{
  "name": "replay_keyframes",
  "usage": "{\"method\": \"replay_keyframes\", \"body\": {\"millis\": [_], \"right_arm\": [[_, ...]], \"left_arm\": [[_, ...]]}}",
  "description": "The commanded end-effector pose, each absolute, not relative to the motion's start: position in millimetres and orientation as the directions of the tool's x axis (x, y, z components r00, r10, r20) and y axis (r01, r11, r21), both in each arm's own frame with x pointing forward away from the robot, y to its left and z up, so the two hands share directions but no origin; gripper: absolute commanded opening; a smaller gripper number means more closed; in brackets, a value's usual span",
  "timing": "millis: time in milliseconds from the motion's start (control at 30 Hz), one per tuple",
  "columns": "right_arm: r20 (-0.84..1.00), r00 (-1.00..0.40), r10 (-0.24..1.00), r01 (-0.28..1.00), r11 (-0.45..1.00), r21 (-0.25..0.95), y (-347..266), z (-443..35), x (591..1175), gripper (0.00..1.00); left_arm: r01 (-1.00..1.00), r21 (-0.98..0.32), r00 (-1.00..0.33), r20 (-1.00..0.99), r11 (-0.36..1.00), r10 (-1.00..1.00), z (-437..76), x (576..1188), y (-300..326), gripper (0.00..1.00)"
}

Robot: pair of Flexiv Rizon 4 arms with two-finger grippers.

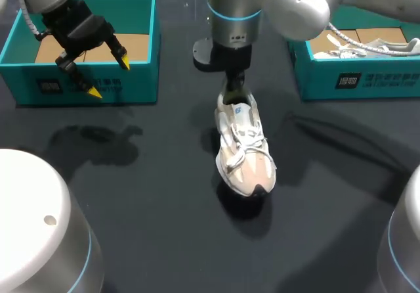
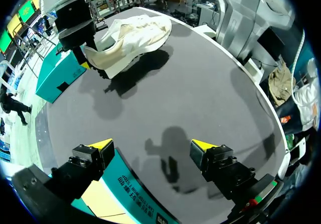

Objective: Take the shoe out of the shoebox, open the shoe tongue, remove and reinsert the insole, then place the shoe into the shoebox

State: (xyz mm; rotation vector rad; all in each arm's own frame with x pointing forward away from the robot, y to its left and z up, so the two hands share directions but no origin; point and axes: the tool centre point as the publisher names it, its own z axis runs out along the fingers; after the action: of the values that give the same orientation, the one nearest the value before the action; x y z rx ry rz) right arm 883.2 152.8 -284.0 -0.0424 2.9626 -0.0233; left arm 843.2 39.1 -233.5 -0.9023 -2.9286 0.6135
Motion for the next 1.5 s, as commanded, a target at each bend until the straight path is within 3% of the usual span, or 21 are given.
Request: {"method": "replay_keyframes", "body": {"millis": [33,567,1167,1500], "right_arm": [[-0.197,-0.98,-0.015,-0.013,1.0,-0.013,120,-230,889,0.0],[-0.198,-0.98,-0.014,-0.012,1.0,-0.013,116,-224,892,0.0],[-0.271,-0.962,-0.018,0.01,0.995,-0.103,-25,-159,981,0.0],[-0.281,-0.959,-0.027,-0.001,0.996,-0.092,-30,-158,988,0.0]], "left_arm": [[0.539,-0.371,-0.833,-0.098,0.756,0.545,-233,843,40,1.0],[0.539,-0.371,-0.833,-0.098,0.756,0.545,-233,843,40,1.0],[0.539,-0.371,-0.833,-0.098,0.756,0.545,-233,843,40,1.0],[0.539,-0.371,-0.833,-0.098,0.756,0.545,-233,843,40,1.0]]}}
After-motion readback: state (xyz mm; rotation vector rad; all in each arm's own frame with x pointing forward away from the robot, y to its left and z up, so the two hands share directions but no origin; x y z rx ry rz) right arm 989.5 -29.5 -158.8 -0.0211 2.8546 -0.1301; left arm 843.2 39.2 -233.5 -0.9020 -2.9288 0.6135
